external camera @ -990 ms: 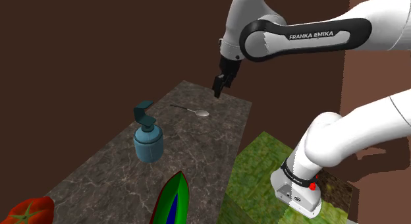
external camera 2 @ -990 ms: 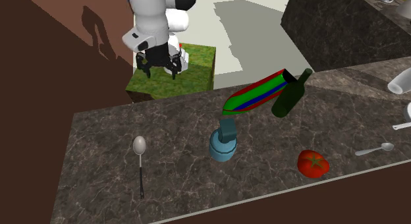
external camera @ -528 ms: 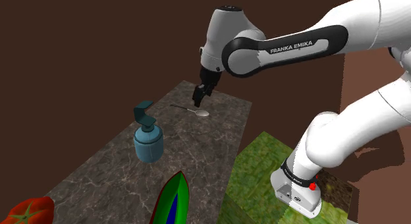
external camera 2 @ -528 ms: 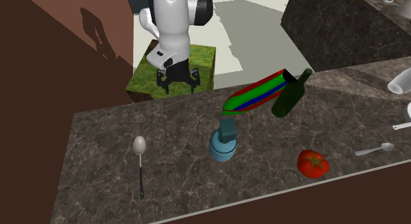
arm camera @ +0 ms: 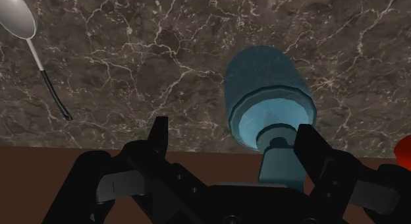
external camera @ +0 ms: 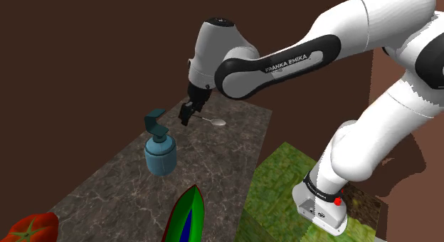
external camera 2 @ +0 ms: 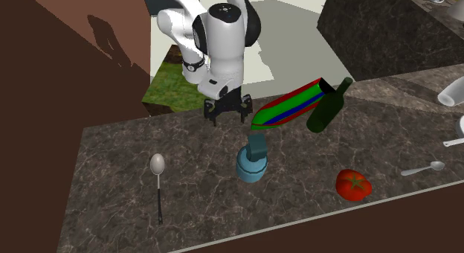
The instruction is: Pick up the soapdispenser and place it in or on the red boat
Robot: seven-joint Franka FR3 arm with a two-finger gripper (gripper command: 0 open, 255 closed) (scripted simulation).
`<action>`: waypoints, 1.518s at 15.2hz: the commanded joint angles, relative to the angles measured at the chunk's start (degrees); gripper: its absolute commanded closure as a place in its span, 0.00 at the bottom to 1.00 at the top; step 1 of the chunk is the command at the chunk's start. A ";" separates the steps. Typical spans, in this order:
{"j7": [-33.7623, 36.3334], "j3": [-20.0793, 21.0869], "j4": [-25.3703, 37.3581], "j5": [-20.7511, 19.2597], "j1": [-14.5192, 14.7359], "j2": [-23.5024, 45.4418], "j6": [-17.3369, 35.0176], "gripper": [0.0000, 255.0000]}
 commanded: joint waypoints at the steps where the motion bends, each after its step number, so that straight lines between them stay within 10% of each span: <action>1: 1.78 1.40 2.03 -1.71 0.46 3.18 2.25 0.00; 13: 9.51 3.26 8.00 -11.87 2.61 16.21 10.49 0.00; 22: 9.74 3.17 8.02 -12.21 2.67 16.60 10.80 0.00; 23: 9.74 3.17 8.02 -12.21 2.67 16.60 10.80 1.00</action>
